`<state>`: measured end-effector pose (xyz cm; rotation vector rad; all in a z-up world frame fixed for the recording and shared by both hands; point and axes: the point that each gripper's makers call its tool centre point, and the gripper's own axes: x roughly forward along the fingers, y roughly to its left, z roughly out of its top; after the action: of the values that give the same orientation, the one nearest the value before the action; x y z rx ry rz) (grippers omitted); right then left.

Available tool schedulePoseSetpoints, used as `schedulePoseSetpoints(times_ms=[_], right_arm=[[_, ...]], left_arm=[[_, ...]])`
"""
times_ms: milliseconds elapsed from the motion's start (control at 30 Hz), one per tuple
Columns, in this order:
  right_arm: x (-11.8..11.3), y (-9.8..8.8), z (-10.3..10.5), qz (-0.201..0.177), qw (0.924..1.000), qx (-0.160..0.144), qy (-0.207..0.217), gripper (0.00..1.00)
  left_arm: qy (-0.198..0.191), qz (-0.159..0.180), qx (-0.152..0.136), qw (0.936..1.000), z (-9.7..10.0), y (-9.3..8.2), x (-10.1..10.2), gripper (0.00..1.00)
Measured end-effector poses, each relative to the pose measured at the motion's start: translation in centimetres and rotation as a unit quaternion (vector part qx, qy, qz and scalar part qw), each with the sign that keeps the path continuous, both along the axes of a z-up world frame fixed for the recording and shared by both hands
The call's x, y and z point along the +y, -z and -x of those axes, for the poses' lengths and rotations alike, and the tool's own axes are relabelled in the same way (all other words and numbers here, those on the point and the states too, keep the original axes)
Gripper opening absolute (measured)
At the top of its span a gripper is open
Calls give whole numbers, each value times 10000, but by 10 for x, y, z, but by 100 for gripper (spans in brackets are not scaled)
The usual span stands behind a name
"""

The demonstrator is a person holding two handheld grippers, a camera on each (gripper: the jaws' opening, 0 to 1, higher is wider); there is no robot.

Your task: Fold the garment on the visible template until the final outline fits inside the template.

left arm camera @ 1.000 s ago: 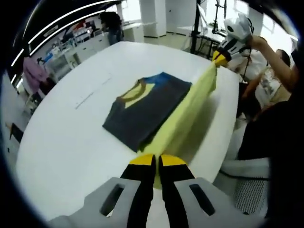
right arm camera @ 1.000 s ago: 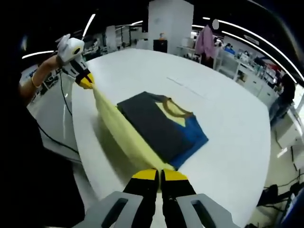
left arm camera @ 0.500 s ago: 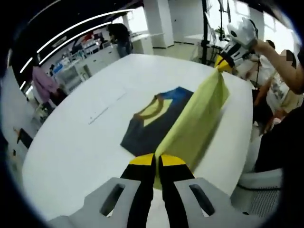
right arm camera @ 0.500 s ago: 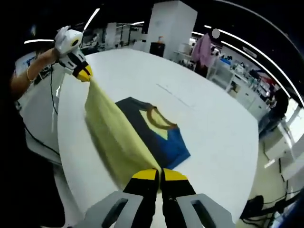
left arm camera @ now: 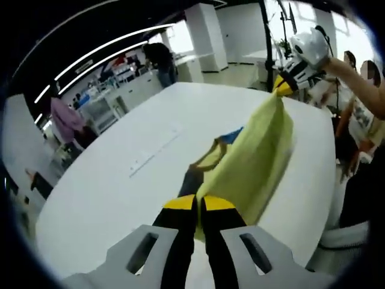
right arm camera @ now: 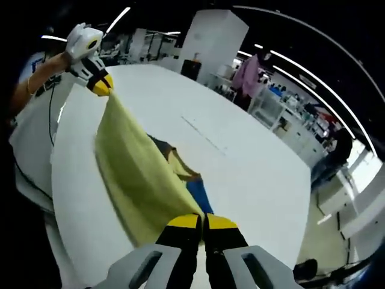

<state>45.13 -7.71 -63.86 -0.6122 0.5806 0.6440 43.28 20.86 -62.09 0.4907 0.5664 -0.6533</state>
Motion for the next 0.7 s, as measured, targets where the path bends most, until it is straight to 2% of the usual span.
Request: schedulePoseSetpoints(times_ms=[133, 367, 400, 433, 533, 667, 700], right_arm=[[-1, -1, -11, 119, 9998, -180, 43, 0], [-1, 14, -35, 315, 9987, -328, 217, 0], [-1, 16, -37, 304, 9987, -341, 217, 0], [-2, 26, -50, 237, 9987, -336, 314, 0], [-3, 35, -61, -31, 9982, -278, 539, 0], [-4, 52, -73, -94, 9976, -169, 671, 0], [-4, 58, -77, -85, 9976, -139, 677, 0]], left_arm=[[-61, 94, -233, 9997, -14, -6, -2, 0], [-132, 74, -275, 9995, -36, 3, -3, 1], [-135, 59, -291, 9995, -41, 7, -2, 1], [-162, -1, -306, 9994, -57, 19, 0, 1], [-203, -42, -260, 9994, -69, 29, 1, 1], [-172, -84, -262, 9995, -83, 43, 1, 1], [-225, -46, -189, 9996, -87, 49, 2, 1]])
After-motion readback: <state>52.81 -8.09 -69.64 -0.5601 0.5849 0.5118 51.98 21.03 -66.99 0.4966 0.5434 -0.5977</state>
